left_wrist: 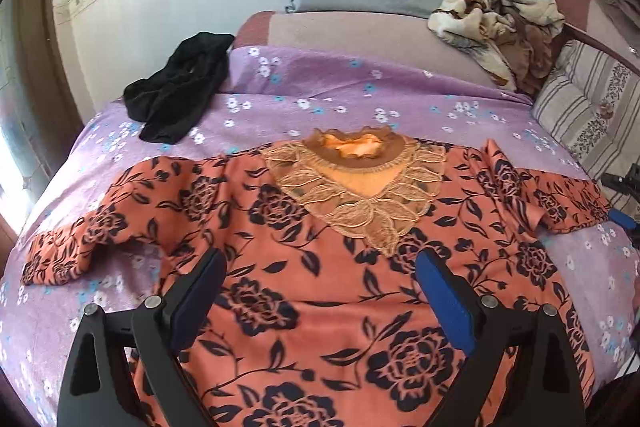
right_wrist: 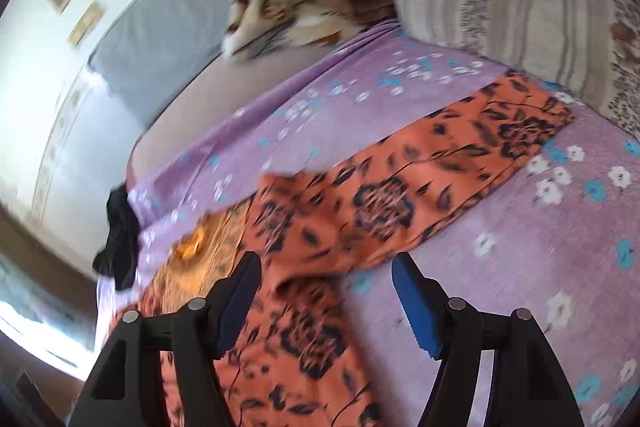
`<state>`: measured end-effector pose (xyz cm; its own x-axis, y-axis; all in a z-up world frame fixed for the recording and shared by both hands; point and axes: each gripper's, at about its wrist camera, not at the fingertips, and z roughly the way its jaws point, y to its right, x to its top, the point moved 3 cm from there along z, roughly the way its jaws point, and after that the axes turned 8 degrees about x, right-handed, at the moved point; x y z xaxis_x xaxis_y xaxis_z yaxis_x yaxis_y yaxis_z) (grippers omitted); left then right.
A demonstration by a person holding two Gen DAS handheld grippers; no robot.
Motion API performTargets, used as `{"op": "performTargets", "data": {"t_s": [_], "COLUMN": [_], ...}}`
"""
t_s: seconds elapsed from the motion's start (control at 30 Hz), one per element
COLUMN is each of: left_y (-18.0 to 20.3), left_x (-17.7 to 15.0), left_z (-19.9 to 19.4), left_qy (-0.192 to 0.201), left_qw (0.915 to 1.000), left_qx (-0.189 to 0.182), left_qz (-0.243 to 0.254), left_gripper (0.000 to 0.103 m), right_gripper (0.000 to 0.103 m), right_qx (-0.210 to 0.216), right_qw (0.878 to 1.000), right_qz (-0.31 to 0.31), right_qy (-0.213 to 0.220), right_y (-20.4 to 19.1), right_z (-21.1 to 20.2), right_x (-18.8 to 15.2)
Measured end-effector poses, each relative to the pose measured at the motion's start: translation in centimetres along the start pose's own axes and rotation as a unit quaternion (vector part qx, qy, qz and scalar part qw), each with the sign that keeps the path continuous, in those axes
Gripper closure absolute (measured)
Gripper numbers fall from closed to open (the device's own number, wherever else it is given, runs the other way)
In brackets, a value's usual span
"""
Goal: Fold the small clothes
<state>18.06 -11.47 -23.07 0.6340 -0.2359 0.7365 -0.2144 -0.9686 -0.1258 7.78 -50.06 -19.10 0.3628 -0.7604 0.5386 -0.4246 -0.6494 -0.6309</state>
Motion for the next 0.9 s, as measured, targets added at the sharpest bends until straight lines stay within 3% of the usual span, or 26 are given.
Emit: {"op": "performTargets", "data": {"t_s": [0.13,0.2,0.27,0.33,0.43,0.6,0.7,0.8,0.9], "left_y": [1.8,2.4,2.7,2.8,2.8,2.4,2.1,2.1,2.2], "left_x": [-1.5,-1.9,-2.0,-1.8,-1.5,-1.8,-1.8,-1.4,-1.4], "left_z": [1.5,2.9,3.9,4.3,4.9,5.5,5.5,5.2,5.1], "left_qy": [-0.005,-0.025,-0.033,-0.030,-0.033,-0.042,-0.041,-0.034,-0.035], "left_qw": [0.9993,0.9986,0.9979,0.9979,0.9979,0.9976,0.9978,0.9982,0.9981], "left_qx": [-0.017,-0.021,-0.024,-0.018,-0.024,-0.018,-0.018,-0.017,-0.019], "left_qz": [0.034,0.041,0.049,0.055,0.051,0.052,0.048,0.047,0.047], "left_gripper": [0.008,0.008,0.008,0.008,0.008,0.008,0.008,0.008,0.008], "right_gripper": [0.032,0.042,0.045,0.047,0.053,0.054,0.064,0.063,0.059], "right_qx": [-0.016,-0.007,0.004,-0.003,-0.067,-0.110,-0.129,-0.095,-0.071], "right_qw": [0.990,0.978,0.965,0.960,0.956,0.950,0.941,0.930,0.935], "right_qz": [0.115,0.184,0.242,0.262,0.268,0.281,0.304,0.349,0.340], "right_qy": [0.076,0.102,0.103,0.098,0.094,0.083,0.076,0.063,0.065], "right_y": [7.7,12.2,16.2,18.2,19.7,21.0,20.9,20.7,21.0], "right_z": [-2.6,-3.1,-2.4,-1.9,-1.3,0.2,0.0,-0.9,0.4], "right_x": [7.8,9.9,10.7,11.4,12.2,12.7,12.4,10.1,10.3]}}
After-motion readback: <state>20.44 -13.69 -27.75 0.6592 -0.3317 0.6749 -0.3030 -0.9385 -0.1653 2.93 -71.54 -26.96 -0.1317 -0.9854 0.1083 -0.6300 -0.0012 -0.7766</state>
